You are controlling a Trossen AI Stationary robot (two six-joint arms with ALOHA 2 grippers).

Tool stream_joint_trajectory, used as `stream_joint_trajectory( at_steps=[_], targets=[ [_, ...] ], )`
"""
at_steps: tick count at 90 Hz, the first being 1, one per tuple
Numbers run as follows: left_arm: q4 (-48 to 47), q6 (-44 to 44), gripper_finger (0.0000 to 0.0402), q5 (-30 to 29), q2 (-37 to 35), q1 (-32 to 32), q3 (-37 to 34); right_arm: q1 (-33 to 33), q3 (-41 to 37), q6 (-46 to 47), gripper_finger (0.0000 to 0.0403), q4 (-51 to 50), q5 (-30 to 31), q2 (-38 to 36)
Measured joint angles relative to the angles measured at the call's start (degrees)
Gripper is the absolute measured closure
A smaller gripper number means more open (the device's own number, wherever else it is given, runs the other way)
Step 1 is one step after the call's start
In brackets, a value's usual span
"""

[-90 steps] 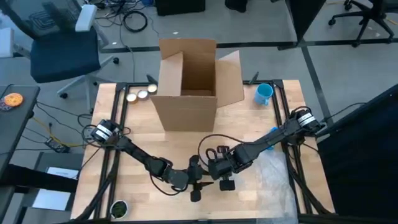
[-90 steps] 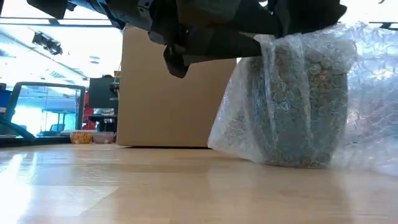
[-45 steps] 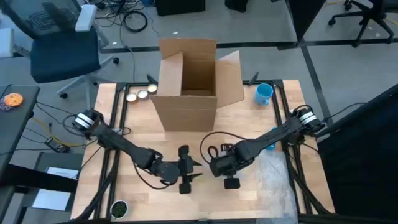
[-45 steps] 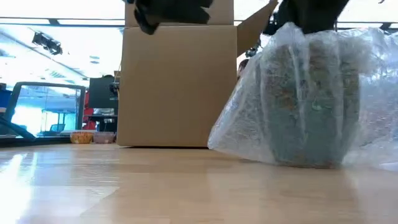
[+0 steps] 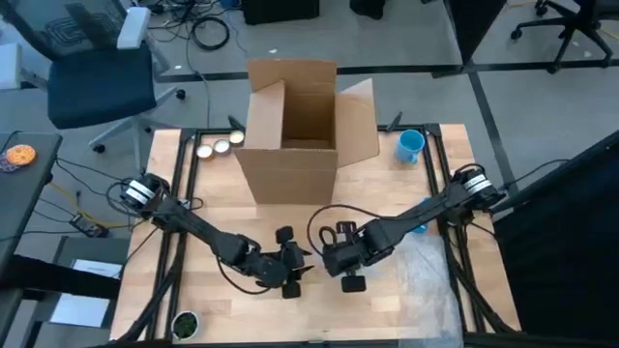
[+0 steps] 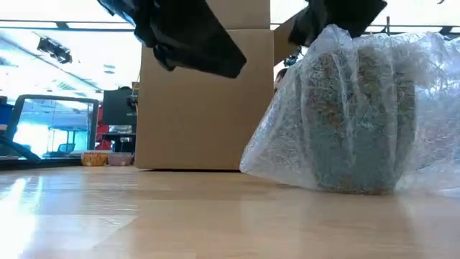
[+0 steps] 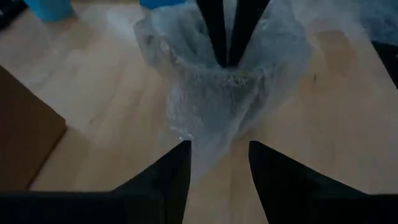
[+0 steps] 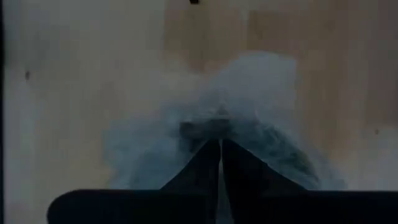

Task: Wrap mug
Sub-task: Wrap the brown cup with bubble wrap

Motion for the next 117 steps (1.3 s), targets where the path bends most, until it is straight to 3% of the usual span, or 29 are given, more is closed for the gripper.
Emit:
stream_joint_trajectory(
  at_steps=[17, 27, 42, 59, 75, 89, 117],
  targets=[
    [1.3, -0.1, 0.0254, 0.1, 0.0, -0.3, 0.0, -1.0, -6.3, -1.0, 0.0403, 5.8, -1.8, 0.4],
    [0.8, -0.1, 0.0254, 0.1, 0.1, -0.7, 0.0, -1.9, -7.5, 0.3, 0.0403, 4.2, -4.5, 0.4],
    [0.9, -0.1, 0.0254, 0.1, 0.1, -0.8, -0.1, -1.6, -3.7, 0.2, 0.0403, -2.6, -5.0, 0.2],
    [0.7, 0.0, 0.0254, 0.2, 0.1, -0.8, -0.1, -0.3, 1.4, -0.2, 0.0403, -8.0, -0.7, -1.5],
    [1.2, 0.1, 0.0254, 0.2, 0.1, -0.7, -0.1, 0.4, 1.5, -0.2, 0.0403, -4.4, 2.1, -2.2],
    [4.1, 0.4, 0.0254, 0.2, 0.1, -0.9, -0.1, 0.3, -3.6, 0.1, 0.0403, 2.7, 2.3, -2.3],
    [4.4, 0.4, 0.0254, 0.2, 0.1, -1.7, -0.1, -0.2, -9.6, 2.3, 0.0403, 4.9, 2.1, -2.5]
  ],
)
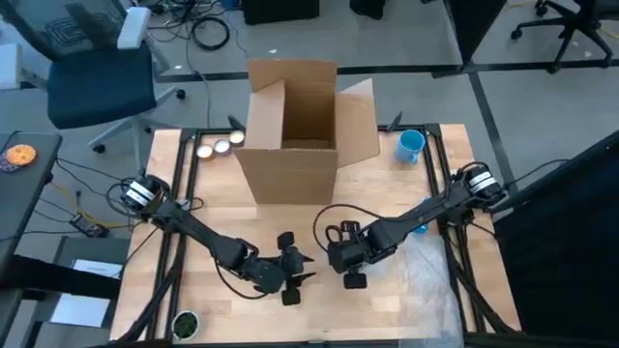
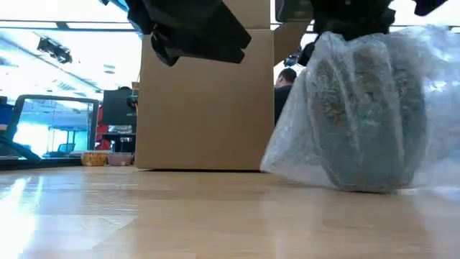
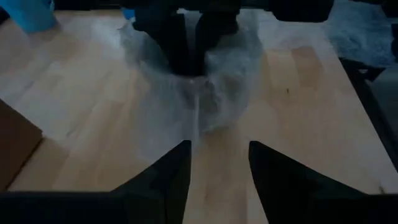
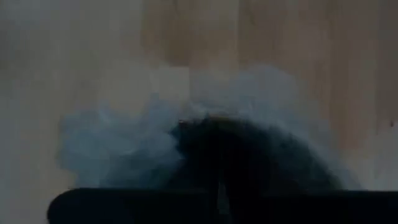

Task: Wrap mug
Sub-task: Wrap the brown cup with bubble wrap

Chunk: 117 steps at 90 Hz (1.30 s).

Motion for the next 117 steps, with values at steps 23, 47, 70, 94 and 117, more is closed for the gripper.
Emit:
stream_joint_trajectory(
  at_steps=[23, 47, 70, 94, 117],
  targets=[
    [0.4, 0.0, 0.0254, 0.0, 0.0, 0.0, 0.0, -0.3, 0.2, 0.5, 0.0403, -1.3, -0.3, 0.1],
    [0.8, 0.4, 0.0254, 0.0, 0.0, 0.0, 0.0, 0.7, 8.2, -0.3, 0.0403, -10.7, 1.8, -3.7],
    [3.1, 1.5, 0.0254, 0.0, 0.0, 0.0, 0.0, 3.9, 9.4, 4.2, 0.0403, -15.9, -6.0, -8.7],
    [14.4, 3.0, 0.0254, -2.6, 5.7, 3.4, 0.0, 6.7, 9.3, 7.6, 0.0403, -15.4, -9.9, -8.2],
    [23.6, 6.5, 0.0254, -3.5, 9.9, 8.2, 0.0, 6.9, 8.2, 9.4, 0.0403, -14.1, -9.9, -8.3]
  ],
)
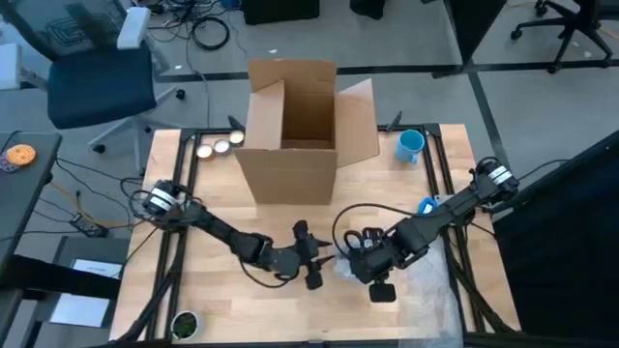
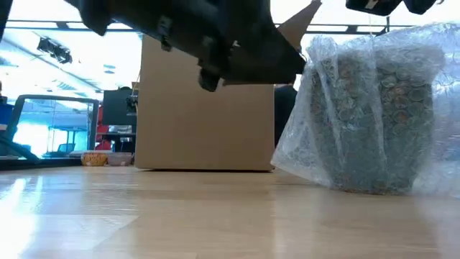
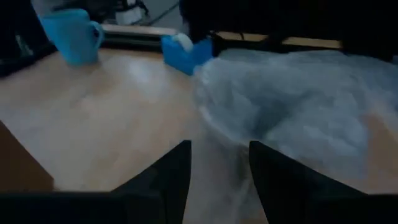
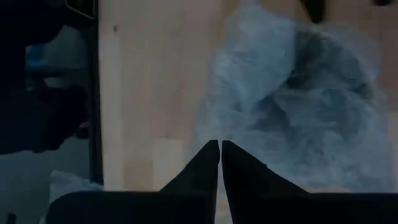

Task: Wrap mug
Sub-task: Wrap the brown cup with bubble wrap

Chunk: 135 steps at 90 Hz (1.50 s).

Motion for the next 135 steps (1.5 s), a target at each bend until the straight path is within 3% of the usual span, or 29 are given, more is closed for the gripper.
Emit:
stream_joint_trajectory(
  at_steps=[30, 62, 104, 135],
  targets=[
    [-0.5, 3.8, 0.0254, -0.1, 0.0, 4.3, 0.0, -0.8, -3.9, 0.2, 0.0403, 2.3, -0.3, 0.0],
    [-0.5, 2.4, 0.0254, 4.6, 0.0, 4.3, 0.0, -2.9, -5.4, -1.9, 0.0403, 4.7, 0.3, 0.0],
    [-0.2, 2.3, 0.0254, 6.1, 0.0, 4.1, 0.0, -5.5, -7.8, -3.9, 0.0403, 6.2, 4.1, 0.0],
    [-0.1, 2.2, 0.0254, 6.3, 0.0, 3.9, 0.0, -8.0, -16.8, -5.3, 0.0403, 18.4, 1.9, -0.2]
  ],
)
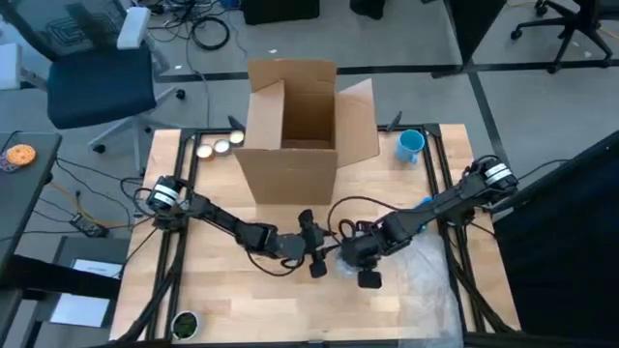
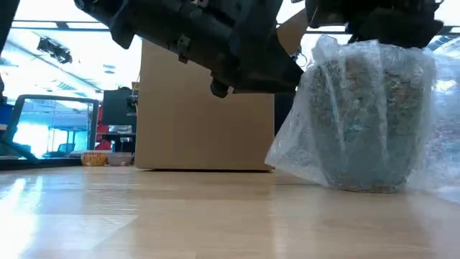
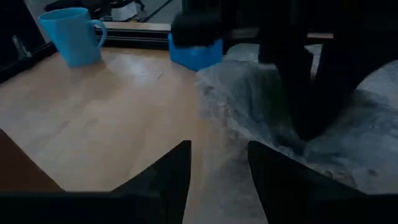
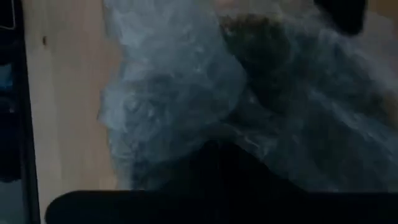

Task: Wrap mug
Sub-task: Wrap the brown cup with bubble wrap

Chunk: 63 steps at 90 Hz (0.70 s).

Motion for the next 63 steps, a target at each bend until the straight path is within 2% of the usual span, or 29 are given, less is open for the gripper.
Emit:
stream_joint_trajectory(
  at_steps=[39, 63],
  targets=[
    [1.3, 1.5, 0.0255, -2.0, -0.1, 0.2, -0.1, -2.9, -2.6, -2.3, 0.0403, 15.1, 2.8, 0.3],
    [0.9, 6.5, 0.0254, -1.1, -3.0, -0.1, 0.1, -2.2, -2.5, 0.5, 0.0403, 14.3, 3.6, -0.2]
  ],
)
